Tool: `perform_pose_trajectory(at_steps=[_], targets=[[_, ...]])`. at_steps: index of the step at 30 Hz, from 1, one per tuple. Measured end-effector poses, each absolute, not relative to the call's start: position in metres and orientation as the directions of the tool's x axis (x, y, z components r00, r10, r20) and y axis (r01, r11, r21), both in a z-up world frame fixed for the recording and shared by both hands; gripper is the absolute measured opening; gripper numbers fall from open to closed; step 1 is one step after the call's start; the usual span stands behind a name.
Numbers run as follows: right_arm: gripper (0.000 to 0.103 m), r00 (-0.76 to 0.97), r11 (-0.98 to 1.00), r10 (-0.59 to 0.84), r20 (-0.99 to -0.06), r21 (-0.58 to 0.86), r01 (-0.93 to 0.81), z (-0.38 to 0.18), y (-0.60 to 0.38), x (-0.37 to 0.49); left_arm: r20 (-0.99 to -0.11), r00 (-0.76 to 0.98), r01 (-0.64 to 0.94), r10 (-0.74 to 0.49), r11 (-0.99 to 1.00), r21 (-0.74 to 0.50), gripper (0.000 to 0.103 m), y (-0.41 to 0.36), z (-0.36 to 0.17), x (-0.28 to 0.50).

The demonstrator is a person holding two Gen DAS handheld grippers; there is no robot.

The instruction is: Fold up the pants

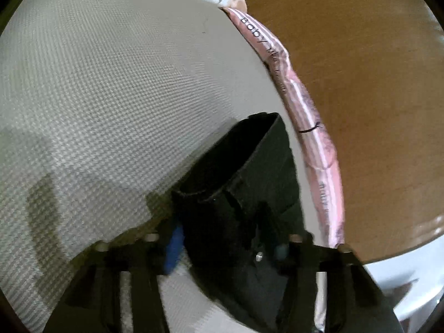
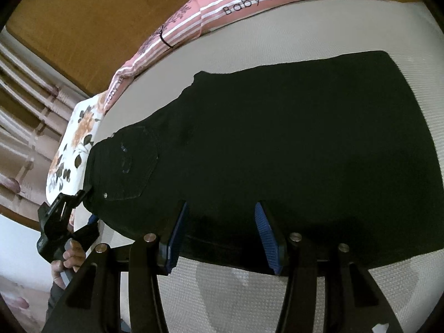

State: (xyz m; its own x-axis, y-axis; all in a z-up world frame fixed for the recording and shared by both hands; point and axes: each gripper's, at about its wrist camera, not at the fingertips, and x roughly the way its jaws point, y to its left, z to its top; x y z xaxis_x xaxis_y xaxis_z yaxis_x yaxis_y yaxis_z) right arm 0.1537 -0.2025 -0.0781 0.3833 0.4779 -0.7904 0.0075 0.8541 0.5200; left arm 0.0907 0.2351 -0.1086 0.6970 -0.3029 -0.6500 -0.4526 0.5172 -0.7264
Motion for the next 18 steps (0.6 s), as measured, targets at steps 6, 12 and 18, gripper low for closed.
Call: perform_pose_trajectory(at_steps=[6,12,18], targets=[[0.048,0.436,0.849,0.460,-0.774,0.527,0.042,-0.067,-0.225,0.151,-0.679,0.684,-0.422,-0.266,0.615,-0.666,0.027,0.221,-0.079,0.099],[0.048,0.490,0.828,0.444,-0.750,0.553,0.097,-0.055,-0.264,0.143,-0.621,0.718,-0.249,-0.314,0.717,-0.651,0.025,0.173,-0.012,0.121],[0.048,0.547,0.796,0.424,-0.722,0.585,0.155,-0.043,-0.308,0.134,-0.538,0.704,0.064,-0.464,0.796,-0.602,0.025,0.078,0.046,0.141]])
